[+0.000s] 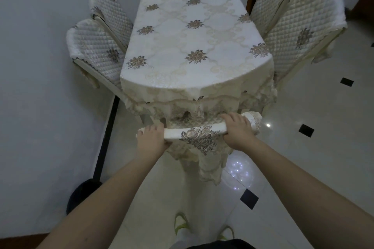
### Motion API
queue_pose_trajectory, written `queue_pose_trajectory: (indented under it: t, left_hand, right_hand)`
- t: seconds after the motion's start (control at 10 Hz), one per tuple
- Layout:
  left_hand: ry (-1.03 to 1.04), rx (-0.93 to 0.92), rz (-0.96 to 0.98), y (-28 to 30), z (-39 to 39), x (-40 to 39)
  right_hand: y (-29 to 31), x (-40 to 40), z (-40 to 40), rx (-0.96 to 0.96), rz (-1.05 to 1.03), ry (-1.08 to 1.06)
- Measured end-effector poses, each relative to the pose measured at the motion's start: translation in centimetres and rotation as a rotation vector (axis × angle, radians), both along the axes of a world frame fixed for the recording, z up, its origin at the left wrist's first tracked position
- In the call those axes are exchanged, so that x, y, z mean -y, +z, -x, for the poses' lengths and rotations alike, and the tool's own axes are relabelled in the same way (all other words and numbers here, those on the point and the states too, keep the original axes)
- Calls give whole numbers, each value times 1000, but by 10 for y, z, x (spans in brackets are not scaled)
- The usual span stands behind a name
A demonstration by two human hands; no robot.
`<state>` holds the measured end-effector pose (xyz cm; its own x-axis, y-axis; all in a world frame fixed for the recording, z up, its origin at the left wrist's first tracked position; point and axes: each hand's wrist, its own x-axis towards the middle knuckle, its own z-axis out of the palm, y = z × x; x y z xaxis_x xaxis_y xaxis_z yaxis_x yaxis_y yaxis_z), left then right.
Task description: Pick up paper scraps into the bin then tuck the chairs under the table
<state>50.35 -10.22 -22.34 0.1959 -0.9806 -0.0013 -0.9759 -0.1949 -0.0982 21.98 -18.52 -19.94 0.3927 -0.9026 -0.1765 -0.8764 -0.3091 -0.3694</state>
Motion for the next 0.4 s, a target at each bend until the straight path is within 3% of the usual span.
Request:
queue_pose_trajectory:
  t: [0.2, 0.4]
  left_hand:
    - [39, -196, -34, -10, 10, -40]
    - [64, -276, -93, 18, 24, -65]
  right_hand:
    - [2, -46, 12, -104, 25, 17]
    - [23, -54, 18, -143, -43, 43]
